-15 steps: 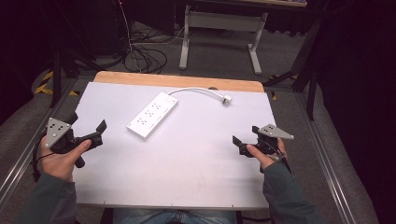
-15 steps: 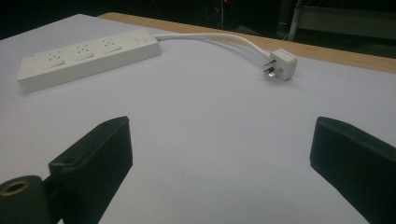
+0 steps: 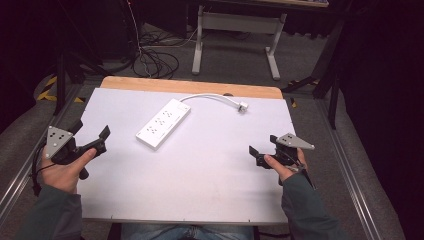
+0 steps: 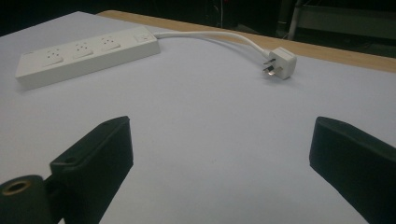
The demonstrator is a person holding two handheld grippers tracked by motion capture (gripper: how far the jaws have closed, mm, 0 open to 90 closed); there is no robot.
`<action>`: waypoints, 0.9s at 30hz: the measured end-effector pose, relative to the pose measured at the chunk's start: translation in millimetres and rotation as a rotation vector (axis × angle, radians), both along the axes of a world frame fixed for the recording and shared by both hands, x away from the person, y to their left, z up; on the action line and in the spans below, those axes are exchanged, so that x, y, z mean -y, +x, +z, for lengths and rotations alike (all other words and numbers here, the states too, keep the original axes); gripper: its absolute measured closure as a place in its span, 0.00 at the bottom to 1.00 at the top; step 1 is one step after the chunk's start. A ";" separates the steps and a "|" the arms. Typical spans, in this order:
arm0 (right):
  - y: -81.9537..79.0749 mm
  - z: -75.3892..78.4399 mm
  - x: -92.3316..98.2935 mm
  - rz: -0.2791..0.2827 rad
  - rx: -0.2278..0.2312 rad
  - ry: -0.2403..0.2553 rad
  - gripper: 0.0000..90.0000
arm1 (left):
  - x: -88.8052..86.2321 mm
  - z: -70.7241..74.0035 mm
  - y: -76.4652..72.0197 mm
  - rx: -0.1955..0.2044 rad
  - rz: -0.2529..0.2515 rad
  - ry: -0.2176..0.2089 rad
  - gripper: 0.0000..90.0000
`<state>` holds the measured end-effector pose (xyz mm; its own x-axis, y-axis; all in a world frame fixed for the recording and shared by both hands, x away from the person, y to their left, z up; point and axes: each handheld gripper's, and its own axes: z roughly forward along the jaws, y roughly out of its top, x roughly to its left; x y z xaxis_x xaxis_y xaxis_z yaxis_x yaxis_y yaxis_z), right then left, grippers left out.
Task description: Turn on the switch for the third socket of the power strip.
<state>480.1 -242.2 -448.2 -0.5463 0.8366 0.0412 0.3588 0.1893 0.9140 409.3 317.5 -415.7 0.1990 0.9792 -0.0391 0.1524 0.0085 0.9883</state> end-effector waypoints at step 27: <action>-1.6 -0.1 -0.3 0.007 0.002 -0.018 0.08 | -7.7 0.1 -0.6 0.001 0.004 -0.010 0.94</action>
<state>478.5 -241.9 -448.3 -0.5521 0.8334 0.0255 0.3558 0.2079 0.9112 408.7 325.2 -415.5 0.1947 0.9797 -0.0483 0.1515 0.0186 0.9883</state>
